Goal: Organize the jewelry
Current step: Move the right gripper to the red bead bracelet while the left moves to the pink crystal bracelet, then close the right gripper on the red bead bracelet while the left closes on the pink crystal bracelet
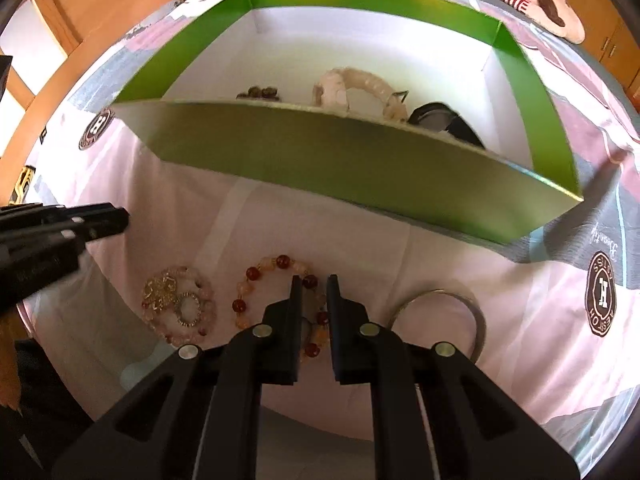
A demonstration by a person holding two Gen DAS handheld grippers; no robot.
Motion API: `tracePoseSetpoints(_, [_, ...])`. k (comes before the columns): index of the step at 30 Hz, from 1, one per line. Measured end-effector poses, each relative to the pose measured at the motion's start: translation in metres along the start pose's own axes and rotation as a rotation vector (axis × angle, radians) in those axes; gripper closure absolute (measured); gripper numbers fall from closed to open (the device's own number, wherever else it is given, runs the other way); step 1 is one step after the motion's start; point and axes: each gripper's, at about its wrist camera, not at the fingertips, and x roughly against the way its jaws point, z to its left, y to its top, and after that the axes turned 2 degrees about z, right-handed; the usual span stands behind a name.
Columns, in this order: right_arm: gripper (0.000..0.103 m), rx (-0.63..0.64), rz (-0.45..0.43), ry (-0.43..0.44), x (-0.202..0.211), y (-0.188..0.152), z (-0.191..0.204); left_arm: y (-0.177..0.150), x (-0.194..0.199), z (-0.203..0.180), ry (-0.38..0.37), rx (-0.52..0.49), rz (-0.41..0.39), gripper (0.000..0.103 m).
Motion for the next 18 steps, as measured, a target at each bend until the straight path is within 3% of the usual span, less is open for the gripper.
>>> tracePoseSetpoints(8, [0.093,-0.05,-0.049,0.008,0.015,0.002,-0.013,0.002,0.003,0.013,-0.029,0.022,0.007,0.086])
tracePoseSetpoints(14, [0.093,-0.055,-0.024,0.015,0.011,0.002,-0.013,-0.008,0.001,-0.028,-0.171,-0.152,0.065,0.081])
tracePoseSetpoints(18, [0.093,-0.053,-0.022,0.016,0.011,0.002,-0.011,-0.022,0.004,-0.046,-0.174,-0.208,0.098,0.081])
